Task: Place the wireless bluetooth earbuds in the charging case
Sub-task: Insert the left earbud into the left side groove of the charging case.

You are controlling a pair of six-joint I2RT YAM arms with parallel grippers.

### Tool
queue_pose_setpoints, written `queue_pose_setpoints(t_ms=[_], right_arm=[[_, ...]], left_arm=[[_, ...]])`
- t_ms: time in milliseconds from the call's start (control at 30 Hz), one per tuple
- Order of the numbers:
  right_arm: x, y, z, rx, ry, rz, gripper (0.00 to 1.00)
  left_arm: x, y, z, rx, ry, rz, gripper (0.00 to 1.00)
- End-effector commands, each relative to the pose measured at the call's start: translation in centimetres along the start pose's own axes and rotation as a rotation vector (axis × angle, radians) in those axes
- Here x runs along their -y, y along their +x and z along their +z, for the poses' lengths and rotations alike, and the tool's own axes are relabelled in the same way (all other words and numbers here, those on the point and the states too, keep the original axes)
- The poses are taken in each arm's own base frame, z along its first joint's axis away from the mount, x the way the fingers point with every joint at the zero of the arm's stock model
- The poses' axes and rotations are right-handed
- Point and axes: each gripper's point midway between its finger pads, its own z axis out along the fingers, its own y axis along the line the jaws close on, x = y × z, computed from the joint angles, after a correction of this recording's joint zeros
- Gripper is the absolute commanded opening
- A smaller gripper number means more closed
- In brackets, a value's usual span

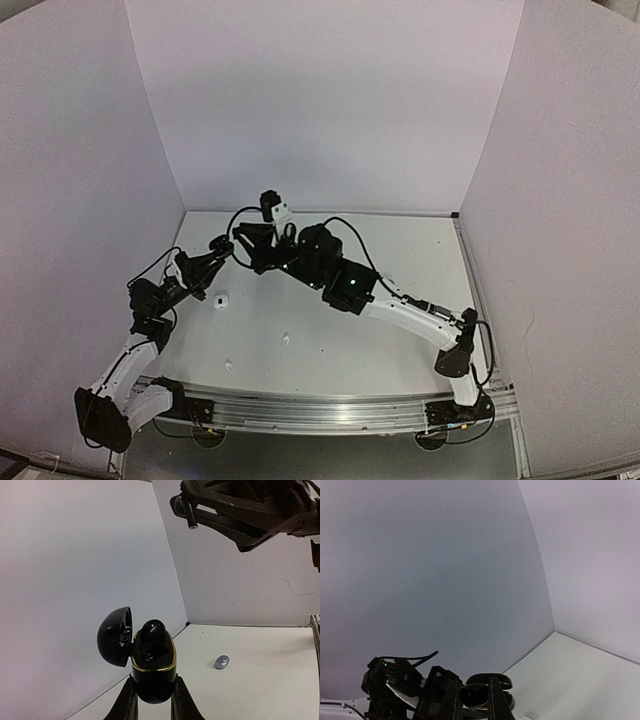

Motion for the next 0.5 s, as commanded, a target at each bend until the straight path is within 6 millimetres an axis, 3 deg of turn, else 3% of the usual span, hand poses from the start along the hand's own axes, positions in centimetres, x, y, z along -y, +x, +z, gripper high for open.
queue_pose_setpoints(t_ms=[0, 133, 467], right_arm=[[-6.0, -3.0, -0.3, 0.15, -0.217, -0.08, 0.0], [-6.7, -2.1, -0.3, 0.169, -0.231, -0.119, 0.0], [-5.1, 0.7, 1.5, 0.175, -0.15, -0.223, 0.0]], left_arm=[[0.1, -2.2, 0.2, 0.094, 0.013, 0.077, 0.0], [0.4, -1.9, 0.2, 0.083, 0.022, 0.081, 0.0], [1.1, -1.3, 0.0, 0.102, 0.059, 0.055, 0.0]])
